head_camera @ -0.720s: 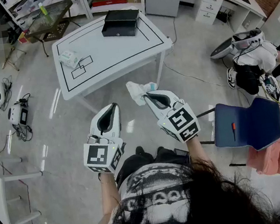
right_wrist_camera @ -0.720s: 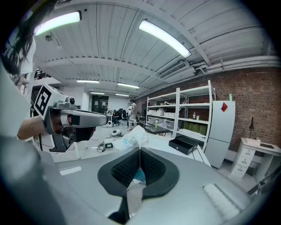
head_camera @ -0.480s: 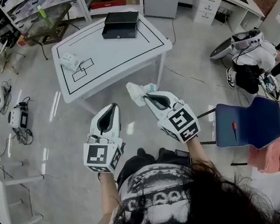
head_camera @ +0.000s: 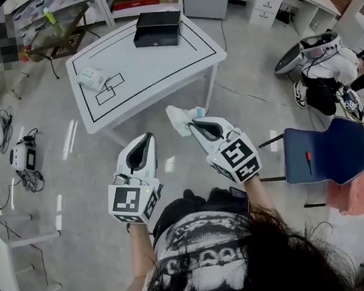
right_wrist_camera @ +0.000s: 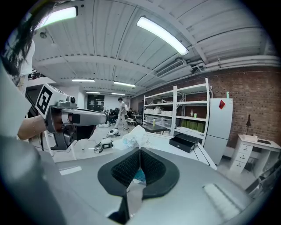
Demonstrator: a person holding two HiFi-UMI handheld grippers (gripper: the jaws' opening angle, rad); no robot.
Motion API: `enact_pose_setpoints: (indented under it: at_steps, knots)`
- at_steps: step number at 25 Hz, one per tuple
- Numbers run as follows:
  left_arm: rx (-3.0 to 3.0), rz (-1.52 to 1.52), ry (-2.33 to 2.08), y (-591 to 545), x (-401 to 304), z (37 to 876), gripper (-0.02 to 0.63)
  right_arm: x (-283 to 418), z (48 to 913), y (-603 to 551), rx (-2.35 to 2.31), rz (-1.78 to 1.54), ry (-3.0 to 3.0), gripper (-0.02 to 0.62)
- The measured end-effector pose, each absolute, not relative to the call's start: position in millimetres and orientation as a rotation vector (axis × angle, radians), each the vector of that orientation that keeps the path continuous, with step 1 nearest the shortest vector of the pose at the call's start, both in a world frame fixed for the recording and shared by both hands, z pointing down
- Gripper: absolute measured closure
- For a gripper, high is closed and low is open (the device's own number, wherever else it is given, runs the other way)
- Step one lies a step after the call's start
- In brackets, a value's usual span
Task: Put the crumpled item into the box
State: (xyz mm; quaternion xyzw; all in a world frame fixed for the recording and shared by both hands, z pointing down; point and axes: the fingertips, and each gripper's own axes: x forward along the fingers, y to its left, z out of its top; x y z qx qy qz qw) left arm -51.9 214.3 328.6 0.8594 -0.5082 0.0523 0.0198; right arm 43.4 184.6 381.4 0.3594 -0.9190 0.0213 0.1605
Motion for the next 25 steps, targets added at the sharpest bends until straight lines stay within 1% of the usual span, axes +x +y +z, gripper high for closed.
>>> enact_pose_setpoints:
  at_steps: [14, 25]
  knots:
    - [2.658, 0.144, -1.525, 200.6, -78.9, 338.2, 0.606, 16.5, 389.4, 173.8, 1.031, 0.086, -2.586, 0.588]
    - [2.628, 0.162, -1.537, 137.1, -93.8, 352.6, 0.606, -1.5, 402.0, 102.5, 0.992, 0.1, -2.598, 0.588]
